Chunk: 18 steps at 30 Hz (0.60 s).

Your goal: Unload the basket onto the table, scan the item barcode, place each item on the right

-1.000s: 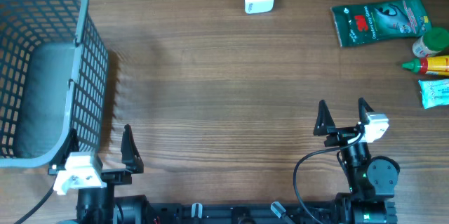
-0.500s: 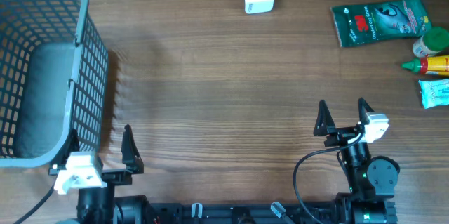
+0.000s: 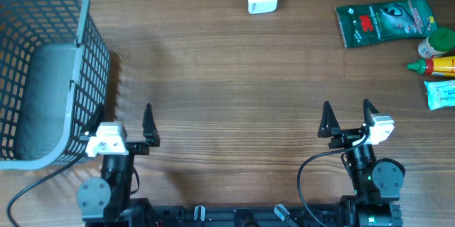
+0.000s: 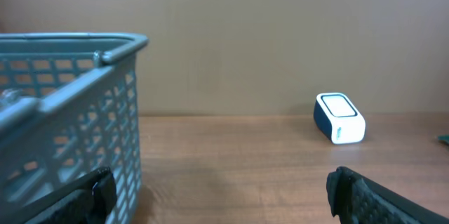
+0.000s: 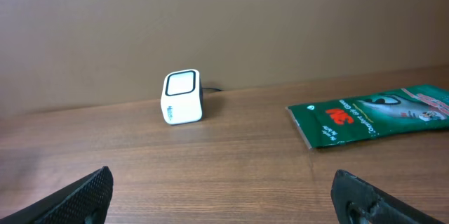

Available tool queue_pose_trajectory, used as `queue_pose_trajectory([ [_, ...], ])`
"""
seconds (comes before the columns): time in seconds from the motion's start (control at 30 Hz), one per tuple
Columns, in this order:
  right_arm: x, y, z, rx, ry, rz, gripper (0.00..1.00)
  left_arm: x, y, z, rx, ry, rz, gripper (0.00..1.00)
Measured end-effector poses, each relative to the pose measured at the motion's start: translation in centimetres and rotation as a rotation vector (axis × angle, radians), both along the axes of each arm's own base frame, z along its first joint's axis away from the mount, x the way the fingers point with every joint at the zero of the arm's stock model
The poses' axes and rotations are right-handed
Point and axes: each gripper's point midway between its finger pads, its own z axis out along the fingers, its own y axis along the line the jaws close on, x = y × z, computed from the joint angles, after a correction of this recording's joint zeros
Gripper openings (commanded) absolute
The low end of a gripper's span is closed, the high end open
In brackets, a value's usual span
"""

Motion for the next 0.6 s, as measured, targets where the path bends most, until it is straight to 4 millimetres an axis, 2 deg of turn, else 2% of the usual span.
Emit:
queue_pose_trajectory([
  [0.13,0.0,0.0,0.0,0.0,0.0,0.0,1.0,1.0,-0.2,-2.9,-0.001,0.037,-0.012,1.0],
  [0.33,0.0,0.0,0.0,0.0,0.0,0.0,1.0,1.9,-0.2,-4.1,0.002,-0.032,-0.015,1.0],
  [0.6,0.0,0.0,0.0,0.0,0.0,0.0,1.0,2.3,0.2,-7.6,-0.002,0.069,0.004,1.0],
])
